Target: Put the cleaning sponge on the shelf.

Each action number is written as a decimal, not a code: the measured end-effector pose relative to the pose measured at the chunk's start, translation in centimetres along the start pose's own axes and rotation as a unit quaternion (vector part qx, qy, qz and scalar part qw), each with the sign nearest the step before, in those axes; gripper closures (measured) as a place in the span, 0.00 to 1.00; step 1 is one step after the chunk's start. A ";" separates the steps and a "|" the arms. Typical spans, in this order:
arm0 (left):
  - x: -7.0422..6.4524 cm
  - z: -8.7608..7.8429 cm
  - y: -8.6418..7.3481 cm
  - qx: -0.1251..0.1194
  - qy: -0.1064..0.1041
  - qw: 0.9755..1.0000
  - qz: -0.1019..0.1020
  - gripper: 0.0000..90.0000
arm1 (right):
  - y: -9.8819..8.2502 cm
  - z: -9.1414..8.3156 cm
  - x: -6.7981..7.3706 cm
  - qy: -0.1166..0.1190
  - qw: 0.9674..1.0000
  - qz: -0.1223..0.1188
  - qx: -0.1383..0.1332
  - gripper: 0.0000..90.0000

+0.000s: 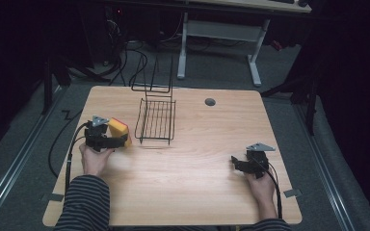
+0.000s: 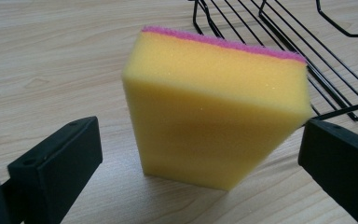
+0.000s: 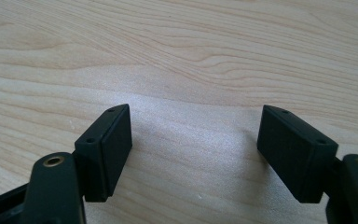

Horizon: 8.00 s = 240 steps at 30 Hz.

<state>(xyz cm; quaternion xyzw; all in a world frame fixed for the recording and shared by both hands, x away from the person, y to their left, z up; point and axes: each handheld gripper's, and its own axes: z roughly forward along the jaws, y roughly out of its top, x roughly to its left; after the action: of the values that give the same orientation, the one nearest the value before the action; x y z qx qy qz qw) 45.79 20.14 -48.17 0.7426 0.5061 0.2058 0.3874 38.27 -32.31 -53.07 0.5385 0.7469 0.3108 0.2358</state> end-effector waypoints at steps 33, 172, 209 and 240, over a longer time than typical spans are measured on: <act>0.3 2.1 -0.7 0.017 -0.007 1.000 0.020 0.26 | 0.0 0.0 0.0 0.000 1.000 0.000 0.000 0.30; -7.2 8.4 7.0 0.008 -0.060 0.996 0.067 0.16 | 0.0 0.0 0.0 0.001 1.000 -0.001 0.000 0.30; -5.2 2.4 5.8 0.010 -0.075 0.995 0.065 0.01 | 0.0 0.0 0.0 0.001 1.000 -0.001 0.000 0.30; -3.4 -1.8 5.1 -0.016 -0.069 0.996 0.053 0.05 | 0.0 0.0 0.0 0.001 1.000 -0.002 0.000 0.30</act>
<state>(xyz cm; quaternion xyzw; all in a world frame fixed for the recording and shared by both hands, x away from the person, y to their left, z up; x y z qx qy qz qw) 46.16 16.73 -42.79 0.7745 0.4349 0.1822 0.4216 38.27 -32.32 -53.07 0.5364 0.7485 0.3109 0.2354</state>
